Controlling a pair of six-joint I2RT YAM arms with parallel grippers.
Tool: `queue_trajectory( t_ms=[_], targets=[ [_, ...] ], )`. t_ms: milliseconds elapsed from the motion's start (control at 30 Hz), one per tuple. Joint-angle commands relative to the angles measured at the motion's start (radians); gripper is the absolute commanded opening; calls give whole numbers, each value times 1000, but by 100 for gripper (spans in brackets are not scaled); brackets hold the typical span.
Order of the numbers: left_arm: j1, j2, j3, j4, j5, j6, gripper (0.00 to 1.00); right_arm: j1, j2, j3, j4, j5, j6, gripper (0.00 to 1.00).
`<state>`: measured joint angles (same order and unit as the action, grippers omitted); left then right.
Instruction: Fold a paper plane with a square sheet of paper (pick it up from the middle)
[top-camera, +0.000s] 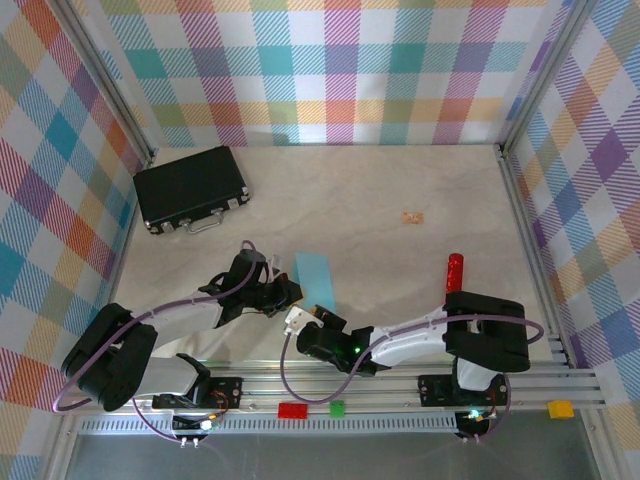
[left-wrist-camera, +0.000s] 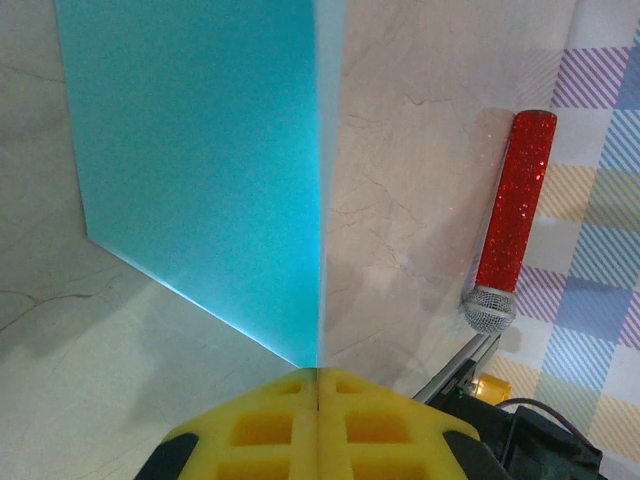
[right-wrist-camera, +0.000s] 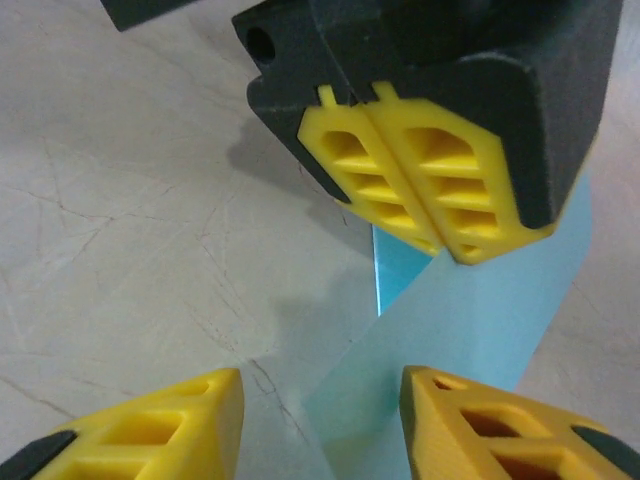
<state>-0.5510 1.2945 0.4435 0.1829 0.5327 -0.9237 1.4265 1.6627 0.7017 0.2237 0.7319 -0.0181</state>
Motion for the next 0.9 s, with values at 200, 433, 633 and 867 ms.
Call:
queue_trajectory(
  t_ms=[200, 433, 633, 867],
  targets=[
    [10, -10, 18, -62, -1, 23, 0, -1, -9, 8, 3, 13, 119, 30],
    [10, -17, 30, -103, -7, 31, 0, -1, -29, 8, 8, 32, 89, 30],
    [10, -24, 26, -123, -8, 41, 0, -1, -52, -7, -1, 31, 69, 28],
    [10, -22, 26, -121, -9, 38, 0, -1, -53, -15, -40, 29, 88, 28]
  ],
)
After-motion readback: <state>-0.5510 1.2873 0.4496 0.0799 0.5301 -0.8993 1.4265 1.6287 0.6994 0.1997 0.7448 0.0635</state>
